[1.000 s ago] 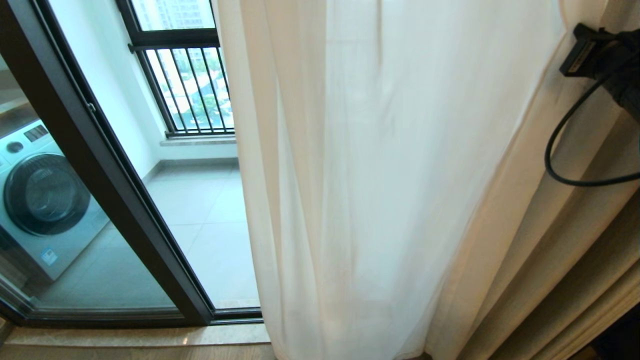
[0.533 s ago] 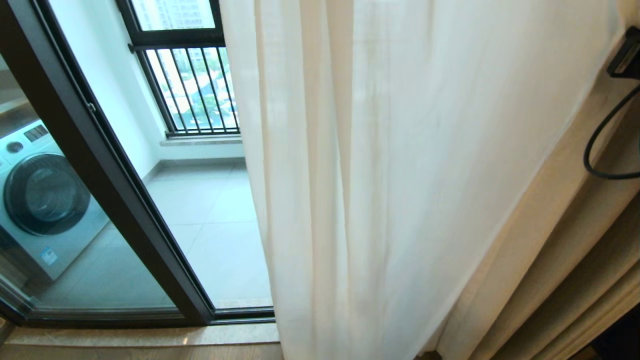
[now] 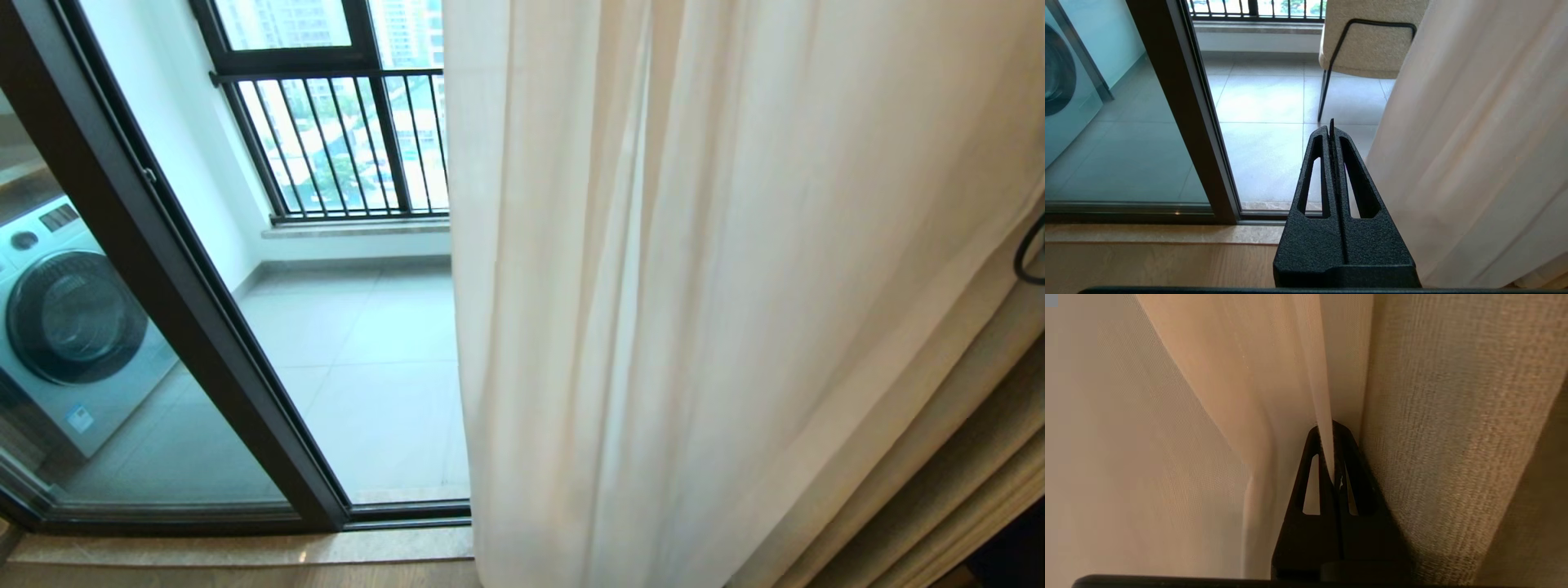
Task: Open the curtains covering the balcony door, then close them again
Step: Pull the inner curtains open on both sides
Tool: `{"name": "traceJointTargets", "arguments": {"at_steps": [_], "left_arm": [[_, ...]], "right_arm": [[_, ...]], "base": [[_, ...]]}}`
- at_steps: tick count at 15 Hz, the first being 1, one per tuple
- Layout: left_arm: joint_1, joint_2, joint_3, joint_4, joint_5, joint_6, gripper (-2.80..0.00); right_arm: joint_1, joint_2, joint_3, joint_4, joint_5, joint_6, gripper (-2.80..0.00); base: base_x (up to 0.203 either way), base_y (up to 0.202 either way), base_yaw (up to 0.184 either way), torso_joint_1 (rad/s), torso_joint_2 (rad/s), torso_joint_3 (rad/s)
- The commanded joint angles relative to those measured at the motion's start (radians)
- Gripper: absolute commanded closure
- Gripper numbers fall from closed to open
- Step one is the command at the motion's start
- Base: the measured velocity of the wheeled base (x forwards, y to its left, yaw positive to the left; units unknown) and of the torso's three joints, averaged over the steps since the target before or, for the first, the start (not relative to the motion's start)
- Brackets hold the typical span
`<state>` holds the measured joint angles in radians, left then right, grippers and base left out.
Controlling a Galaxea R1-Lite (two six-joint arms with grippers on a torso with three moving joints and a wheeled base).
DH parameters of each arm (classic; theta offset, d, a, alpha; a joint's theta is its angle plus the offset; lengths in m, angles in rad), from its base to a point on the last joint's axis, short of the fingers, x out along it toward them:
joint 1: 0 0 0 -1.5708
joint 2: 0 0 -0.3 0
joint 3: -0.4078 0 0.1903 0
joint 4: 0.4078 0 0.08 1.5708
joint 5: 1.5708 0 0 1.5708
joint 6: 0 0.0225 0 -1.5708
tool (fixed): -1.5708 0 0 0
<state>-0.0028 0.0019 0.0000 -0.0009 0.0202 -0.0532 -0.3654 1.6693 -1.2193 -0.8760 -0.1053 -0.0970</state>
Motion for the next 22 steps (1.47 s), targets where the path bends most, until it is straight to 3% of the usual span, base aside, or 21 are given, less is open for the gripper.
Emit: {"name": "traceJointTargets", "arguments": {"at_steps": [1,22], "left_arm": [[0.0,0.0,0.0,-0.001,0.001,0.0,0.0],[0.001,0.0,0.0,-0.001,0.0,0.0,0.0]], "right_arm": [[-0.047,0.031,-0.02,-0.007,-0.001,-0.002,0.0],[-0.398,0.313,-0.329,-0.021,-0.01,-0.012,0.0]], "base": [[0.0,0.0,0.0,0.0,0.0,0.0],[0.0,0.0,0.0,0.0,0.0,0.0]]}}
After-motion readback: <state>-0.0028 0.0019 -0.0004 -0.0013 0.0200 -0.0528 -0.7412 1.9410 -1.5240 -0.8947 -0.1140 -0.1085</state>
